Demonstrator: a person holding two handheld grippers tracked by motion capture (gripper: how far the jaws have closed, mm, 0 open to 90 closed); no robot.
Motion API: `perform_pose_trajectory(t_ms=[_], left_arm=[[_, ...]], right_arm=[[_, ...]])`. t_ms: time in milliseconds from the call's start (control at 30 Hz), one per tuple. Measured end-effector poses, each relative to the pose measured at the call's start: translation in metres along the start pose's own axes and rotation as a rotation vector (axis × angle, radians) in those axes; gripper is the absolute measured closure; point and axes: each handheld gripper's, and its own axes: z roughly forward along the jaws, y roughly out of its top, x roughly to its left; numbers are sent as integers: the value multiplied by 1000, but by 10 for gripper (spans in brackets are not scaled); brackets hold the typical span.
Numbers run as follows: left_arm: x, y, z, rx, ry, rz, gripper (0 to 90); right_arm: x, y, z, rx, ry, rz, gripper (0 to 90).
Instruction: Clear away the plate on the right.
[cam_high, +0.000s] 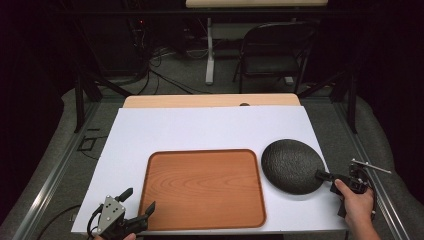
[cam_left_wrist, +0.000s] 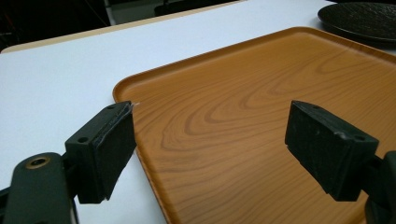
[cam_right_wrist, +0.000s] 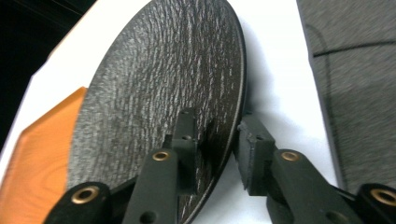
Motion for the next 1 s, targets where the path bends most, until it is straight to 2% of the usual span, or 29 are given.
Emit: perform_pose_trajectory(t_ms=[133,300,367,500,600,767,867,1000], left_arm=[[0,0,0,-2,-1,0,163],[0,0,0,2,-2,1,163],[0,0,0,1,-2,1,163],[0,0,0,-1,-1,0,163],[0,0,0,0,-1,1,163],[0,0,0,1,-2,3,163],[0,0,0,2,-3,2,163],[0,0,0,4,-3,2,163]], right_arm=[[1,5,-3,0,32,33,766],[7,9,-7,14,21,23,779],[13,12,-9,11,24,36,793],[18,16,-12,20,25,17,804],[27,22,-16,48,19,5,817],[34,28,-17,67,5,1,827],[36,29,-16,59,9,9,833],[42,36,-17,88,7,-2,846]])
